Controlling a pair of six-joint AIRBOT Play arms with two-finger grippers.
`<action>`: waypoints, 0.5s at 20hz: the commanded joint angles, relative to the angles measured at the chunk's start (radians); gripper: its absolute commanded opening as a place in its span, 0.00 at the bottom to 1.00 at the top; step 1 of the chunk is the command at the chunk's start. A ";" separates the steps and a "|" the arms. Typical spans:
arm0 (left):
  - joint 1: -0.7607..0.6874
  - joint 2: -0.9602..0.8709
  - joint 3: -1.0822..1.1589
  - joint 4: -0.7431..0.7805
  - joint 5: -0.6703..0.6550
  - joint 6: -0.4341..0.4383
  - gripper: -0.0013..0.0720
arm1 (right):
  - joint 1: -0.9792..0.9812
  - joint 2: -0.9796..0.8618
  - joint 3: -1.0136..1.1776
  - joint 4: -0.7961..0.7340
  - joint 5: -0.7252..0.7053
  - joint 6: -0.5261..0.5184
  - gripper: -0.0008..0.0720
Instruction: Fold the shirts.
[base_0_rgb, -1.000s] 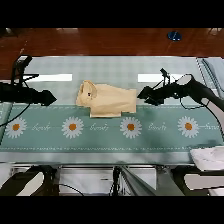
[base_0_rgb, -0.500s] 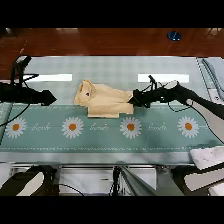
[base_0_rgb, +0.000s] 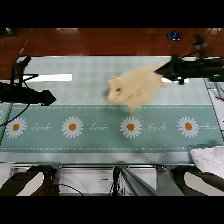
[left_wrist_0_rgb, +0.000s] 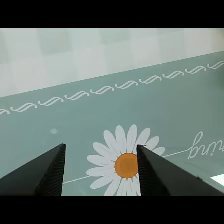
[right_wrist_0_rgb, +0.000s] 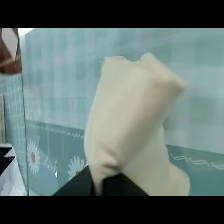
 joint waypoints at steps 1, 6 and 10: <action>0.000 -0.001 0.000 0.000 0.000 -0.001 0.76 | -0.215 0.243 0.022 -0.207 0.194 0.254 0.04; -0.002 0.000 0.000 -0.035 0.001 -0.001 0.75 | -0.579 0.442 0.022 -0.444 0.510 0.322 0.04; -0.002 -0.001 0.000 -0.063 0.010 -0.001 0.75 | -0.814 0.474 0.022 -0.561 0.642 0.270 0.04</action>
